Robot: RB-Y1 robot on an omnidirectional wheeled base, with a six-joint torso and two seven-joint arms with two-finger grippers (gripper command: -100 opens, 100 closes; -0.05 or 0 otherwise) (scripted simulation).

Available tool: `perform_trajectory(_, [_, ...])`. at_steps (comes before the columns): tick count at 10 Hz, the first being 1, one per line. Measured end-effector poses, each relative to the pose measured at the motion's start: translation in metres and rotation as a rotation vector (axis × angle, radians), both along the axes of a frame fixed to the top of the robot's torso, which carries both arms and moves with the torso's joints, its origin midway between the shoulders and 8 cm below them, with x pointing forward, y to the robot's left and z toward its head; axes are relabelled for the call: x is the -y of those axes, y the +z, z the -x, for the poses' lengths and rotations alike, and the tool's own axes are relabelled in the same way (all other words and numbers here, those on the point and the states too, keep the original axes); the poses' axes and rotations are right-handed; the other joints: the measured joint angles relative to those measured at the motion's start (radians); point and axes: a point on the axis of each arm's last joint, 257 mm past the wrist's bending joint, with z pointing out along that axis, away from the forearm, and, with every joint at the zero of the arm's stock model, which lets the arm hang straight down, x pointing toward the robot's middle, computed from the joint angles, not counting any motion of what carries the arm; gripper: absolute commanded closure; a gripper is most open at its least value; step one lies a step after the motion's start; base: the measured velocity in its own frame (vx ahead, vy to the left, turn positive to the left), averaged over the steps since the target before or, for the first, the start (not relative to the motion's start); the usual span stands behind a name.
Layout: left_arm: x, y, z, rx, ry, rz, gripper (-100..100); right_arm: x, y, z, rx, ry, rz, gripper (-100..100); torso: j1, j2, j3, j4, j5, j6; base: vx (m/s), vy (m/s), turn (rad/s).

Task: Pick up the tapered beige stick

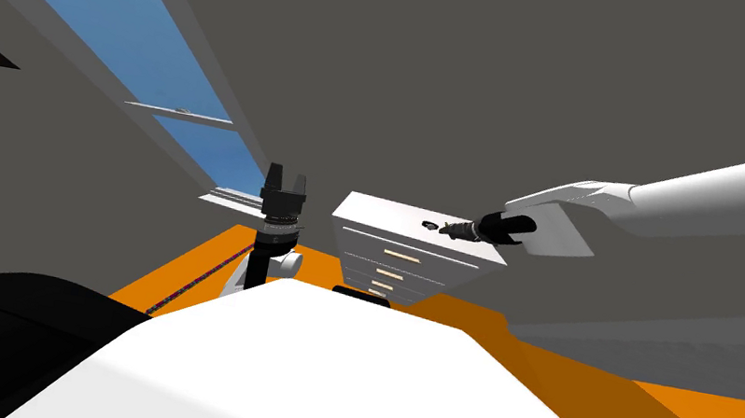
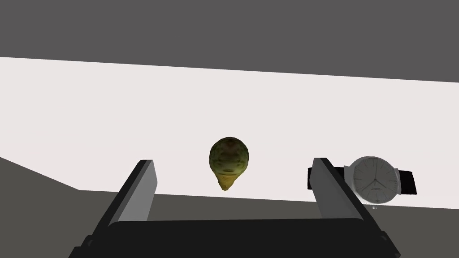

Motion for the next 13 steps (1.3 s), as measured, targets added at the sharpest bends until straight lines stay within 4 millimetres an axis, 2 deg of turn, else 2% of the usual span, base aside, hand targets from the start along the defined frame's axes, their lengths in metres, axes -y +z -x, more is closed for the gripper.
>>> perform_trajectory(2, [0.000, 0.000, 0.000, 0.000, 0.000, 0.000, 0, 0.013, -0.008, 0.000, 0.000, -0.013, 0.000, -100, 0.000, 0.000, 0.000, 0.000, 0.000, 0.000, 0.010, 0.020, 0.030])
perform_trajectory(3, [0.000, 0.000, 0.000, 0.000, 0.000, 0.000, 0, 0.014, -0.009, 0.000, 0.001, -0.013, 0.002, 100, -0.001, 0.000, 0.000, 0.000, 0.000, 0.000, 0.000, 0.000, 0.000])
perform_trajectory(7, [0.000, 0.000, 0.000, 0.000, 0.000, 0.000, 0, 0.014, -0.008, 0.000, 0.002, -0.014, 0.002, 100, -0.001, 0.000, 0.000, 0.000, 0.000, 0.000, 0.000, 0.000, 0.000])
perform_trajectory(8, [0.000, 0.000, 0.000, 0.000, 0.000, 0.000, 0, 0.014, -0.008, 0.000, 0.002, -0.014, 0.002, 0, -0.001, 0.000, 0.000, 0.000, 0.000, 0.000, 0.000, 0.000, 0.000])
perform_trajectory(9, [0.000, 0.000, 0.000, 0.000, 0.000, 0.000, 0, 0.014, -0.009, 0.000, 0.002, -0.014, 0.002, 100, -0.001, 0.000, 0.000, 0.000, 0.000, 0.000, -0.009, -0.020, -0.067])
perform_trajectory(13, [0.000, 0.000, 0.000, 0.000, 0.000, 0.000, 0, -0.008, 0.004, 0.002, 0.000, 0.008, 0.003, 100, -0.003, 0.002, 0.001, 0.001, 0.000, 0.000, -0.007, -0.026, -0.051])
